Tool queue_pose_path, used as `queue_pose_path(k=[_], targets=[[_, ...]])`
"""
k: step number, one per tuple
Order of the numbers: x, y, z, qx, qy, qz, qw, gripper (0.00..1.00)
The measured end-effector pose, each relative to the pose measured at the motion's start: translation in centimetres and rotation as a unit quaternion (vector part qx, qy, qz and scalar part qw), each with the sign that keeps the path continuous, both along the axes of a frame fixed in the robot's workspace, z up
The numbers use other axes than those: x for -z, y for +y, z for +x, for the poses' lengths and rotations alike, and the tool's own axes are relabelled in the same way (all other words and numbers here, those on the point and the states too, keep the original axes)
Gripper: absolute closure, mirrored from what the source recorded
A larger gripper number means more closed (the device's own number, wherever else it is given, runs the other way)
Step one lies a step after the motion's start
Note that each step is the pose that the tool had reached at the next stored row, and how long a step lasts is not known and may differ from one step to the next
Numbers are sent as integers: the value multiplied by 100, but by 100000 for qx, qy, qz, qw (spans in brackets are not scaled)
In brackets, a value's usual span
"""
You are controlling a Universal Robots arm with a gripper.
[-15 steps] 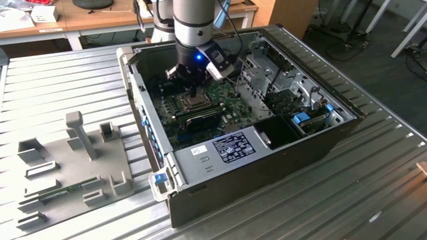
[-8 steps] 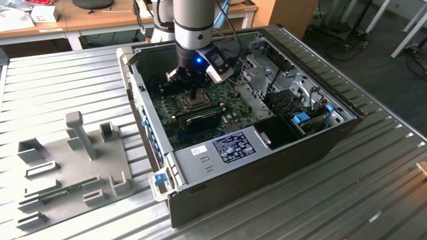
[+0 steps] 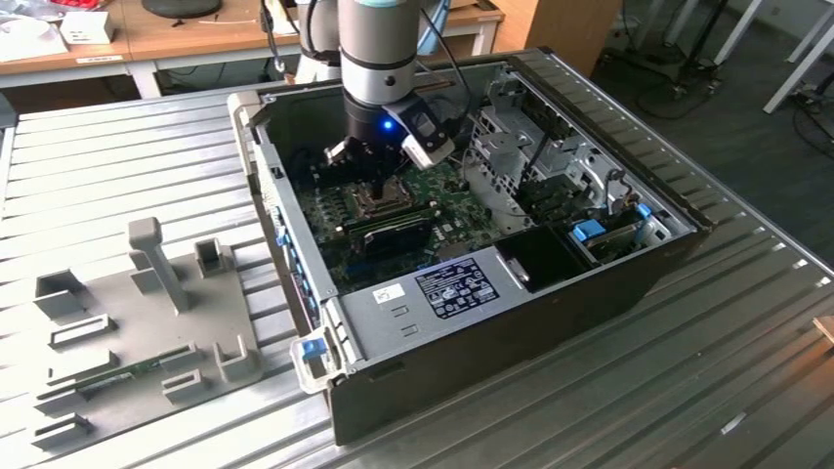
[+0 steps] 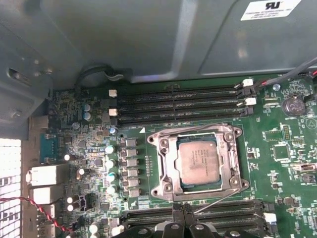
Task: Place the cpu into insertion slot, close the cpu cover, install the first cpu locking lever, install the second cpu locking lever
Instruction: 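Install the second cpu locking lever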
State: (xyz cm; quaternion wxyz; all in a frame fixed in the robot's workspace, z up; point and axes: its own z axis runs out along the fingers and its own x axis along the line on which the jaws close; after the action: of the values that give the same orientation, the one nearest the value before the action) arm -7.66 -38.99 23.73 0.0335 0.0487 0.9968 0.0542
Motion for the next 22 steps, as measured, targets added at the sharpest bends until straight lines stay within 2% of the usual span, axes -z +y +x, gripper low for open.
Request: queue_pose_path(k=[5,12,22], targets=[[46,0,-11,5,-3,-3,100000,90],[102,0,-77,4,-2,-5,100000,90],[118,0,-81,2,-3,-4,100000,90]])
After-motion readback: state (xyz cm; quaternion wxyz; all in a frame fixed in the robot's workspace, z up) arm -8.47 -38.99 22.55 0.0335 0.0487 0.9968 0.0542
